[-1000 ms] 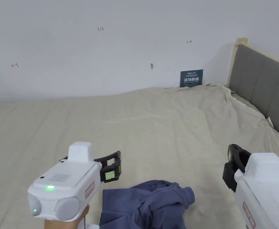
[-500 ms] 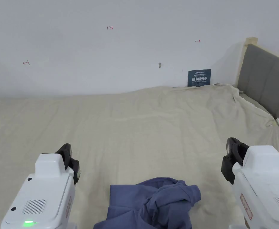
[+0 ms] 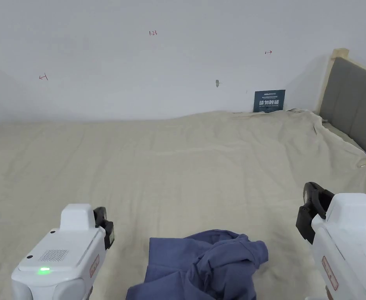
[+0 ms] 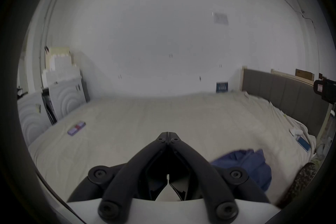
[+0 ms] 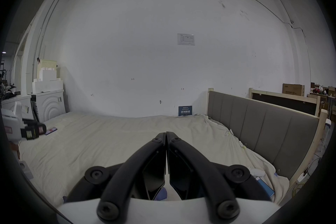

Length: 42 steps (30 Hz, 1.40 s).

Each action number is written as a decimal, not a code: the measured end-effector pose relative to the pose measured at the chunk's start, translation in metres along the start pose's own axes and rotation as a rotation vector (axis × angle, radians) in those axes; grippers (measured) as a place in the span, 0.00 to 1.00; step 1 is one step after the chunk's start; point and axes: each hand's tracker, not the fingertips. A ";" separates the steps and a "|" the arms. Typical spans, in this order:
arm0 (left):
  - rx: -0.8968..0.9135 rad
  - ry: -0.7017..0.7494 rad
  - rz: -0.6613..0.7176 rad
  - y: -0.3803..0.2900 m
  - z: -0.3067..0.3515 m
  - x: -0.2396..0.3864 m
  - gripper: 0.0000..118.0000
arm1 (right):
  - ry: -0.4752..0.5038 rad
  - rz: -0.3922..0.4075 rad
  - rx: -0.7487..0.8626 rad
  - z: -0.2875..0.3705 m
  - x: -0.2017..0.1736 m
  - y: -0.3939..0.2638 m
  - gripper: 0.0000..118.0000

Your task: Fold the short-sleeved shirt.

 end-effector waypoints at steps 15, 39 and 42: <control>-0.582 -0.086 0.108 -0.136 -0.027 0.003 0.72 | 0.013 -0.019 -0.069 -0.008 0.001 -0.027 0.00; -0.576 -0.154 0.076 -0.150 -0.040 0.015 0.02 | 0.066 -0.007 -0.398 -0.078 0.004 -0.081 0.01; -0.553 -0.165 0.092 -0.138 -0.034 0.010 0.01 | 0.072 -0.039 -0.507 -0.115 0.009 -0.100 0.16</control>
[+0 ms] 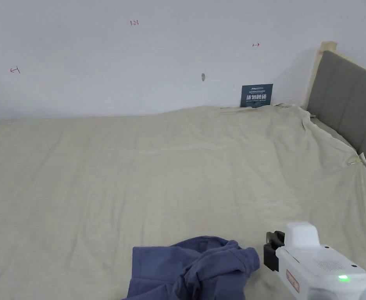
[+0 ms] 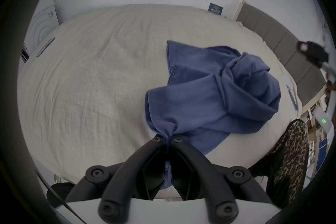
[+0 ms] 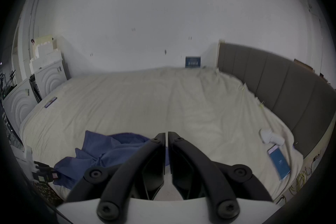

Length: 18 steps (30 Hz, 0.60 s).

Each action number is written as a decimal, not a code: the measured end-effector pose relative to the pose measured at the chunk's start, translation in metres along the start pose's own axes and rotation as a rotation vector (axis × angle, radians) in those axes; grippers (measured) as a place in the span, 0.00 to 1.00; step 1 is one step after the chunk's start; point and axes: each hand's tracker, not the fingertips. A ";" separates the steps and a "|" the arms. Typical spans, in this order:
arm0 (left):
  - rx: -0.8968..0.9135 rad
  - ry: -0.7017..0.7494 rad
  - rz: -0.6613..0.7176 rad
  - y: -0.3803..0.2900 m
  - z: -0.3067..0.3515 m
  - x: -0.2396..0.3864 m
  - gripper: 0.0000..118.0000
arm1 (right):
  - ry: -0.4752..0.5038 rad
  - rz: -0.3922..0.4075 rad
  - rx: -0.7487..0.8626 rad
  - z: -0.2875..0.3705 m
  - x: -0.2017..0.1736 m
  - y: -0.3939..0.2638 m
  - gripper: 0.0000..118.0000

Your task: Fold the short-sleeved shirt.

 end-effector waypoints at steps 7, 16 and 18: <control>0.041 -0.035 0.024 0.017 0.012 -0.002 0.01 | 0.071 -0.043 -0.214 -0.087 0.011 0.003 0.84; 0.041 -0.050 0.052 0.023 0.009 -0.003 0.01 | 0.163 -0.145 -0.394 -0.122 0.001 -0.024 0.19; 0.042 -0.051 0.051 0.024 0.009 -0.005 0.01 | 0.175 -0.169 -0.397 -0.120 -0.001 -0.027 0.15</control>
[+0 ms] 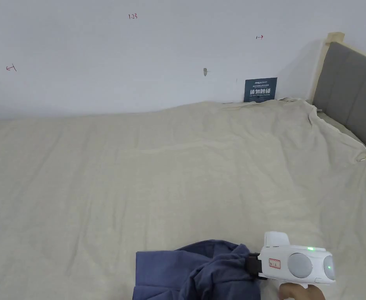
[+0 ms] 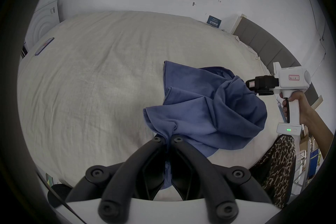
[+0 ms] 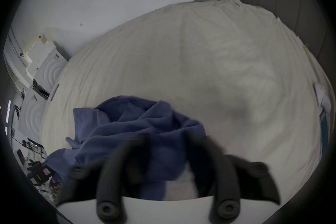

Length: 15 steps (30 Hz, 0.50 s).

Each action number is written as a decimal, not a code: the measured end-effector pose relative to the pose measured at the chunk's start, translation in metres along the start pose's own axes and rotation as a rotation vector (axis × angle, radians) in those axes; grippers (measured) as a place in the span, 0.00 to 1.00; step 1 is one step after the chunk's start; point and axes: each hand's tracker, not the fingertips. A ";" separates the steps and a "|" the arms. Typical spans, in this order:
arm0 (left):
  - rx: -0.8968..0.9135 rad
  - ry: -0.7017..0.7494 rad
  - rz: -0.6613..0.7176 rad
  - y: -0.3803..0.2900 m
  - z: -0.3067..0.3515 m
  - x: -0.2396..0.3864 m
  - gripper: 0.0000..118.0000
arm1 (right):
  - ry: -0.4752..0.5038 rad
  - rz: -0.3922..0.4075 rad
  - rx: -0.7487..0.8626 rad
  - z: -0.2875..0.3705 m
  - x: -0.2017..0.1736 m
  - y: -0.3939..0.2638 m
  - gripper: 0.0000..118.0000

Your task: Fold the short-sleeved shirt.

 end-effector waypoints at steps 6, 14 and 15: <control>0.028 -0.017 0.023 0.006 0.008 -0.007 0.01 | 0.021 0.066 0.099 0.039 -0.007 0.001 0.04; 0.122 -0.048 0.080 0.038 0.030 -0.018 0.01 | 0.130 0.006 0.317 0.127 -0.004 0.032 0.03; 0.138 -0.048 0.084 0.046 0.033 -0.020 0.01 | 0.140 0.006 0.342 0.138 -0.004 0.036 0.03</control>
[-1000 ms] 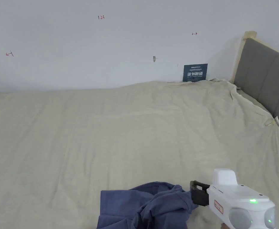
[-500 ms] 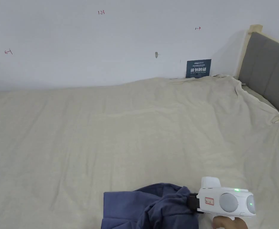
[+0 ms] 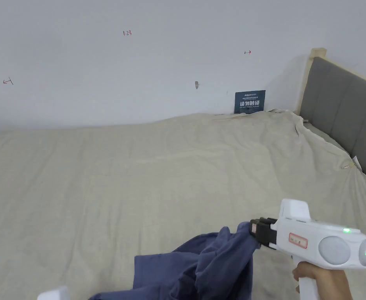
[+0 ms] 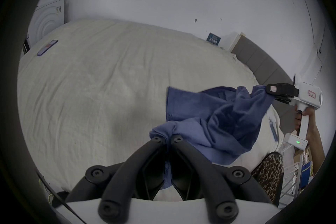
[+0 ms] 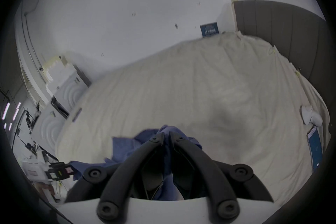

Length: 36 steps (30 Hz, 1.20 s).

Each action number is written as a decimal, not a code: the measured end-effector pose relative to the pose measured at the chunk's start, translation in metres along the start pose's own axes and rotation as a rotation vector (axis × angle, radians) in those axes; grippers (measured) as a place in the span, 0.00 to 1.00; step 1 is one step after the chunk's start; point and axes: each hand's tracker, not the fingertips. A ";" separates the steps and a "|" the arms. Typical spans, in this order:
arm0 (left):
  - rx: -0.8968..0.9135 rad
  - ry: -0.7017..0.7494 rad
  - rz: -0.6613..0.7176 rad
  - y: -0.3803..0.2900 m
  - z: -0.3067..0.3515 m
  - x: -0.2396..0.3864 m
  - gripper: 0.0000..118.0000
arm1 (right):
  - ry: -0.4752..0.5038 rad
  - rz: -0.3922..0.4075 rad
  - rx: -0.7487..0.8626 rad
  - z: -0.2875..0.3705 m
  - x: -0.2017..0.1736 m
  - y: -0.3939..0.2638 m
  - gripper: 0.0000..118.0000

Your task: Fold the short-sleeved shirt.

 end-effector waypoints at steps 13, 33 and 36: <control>0.274 -0.008 0.034 0.158 0.040 -0.011 0.01 | -0.076 -0.015 0.301 0.060 0.002 0.127 0.03; 0.502 0.141 -0.119 0.340 0.038 0.025 0.01 | -0.066 0.089 0.432 0.005 -0.051 0.239 0.03; 0.463 0.156 -0.131 0.319 0.026 0.010 0.01 | -0.059 0.086 0.386 -0.003 -0.052 0.209 0.03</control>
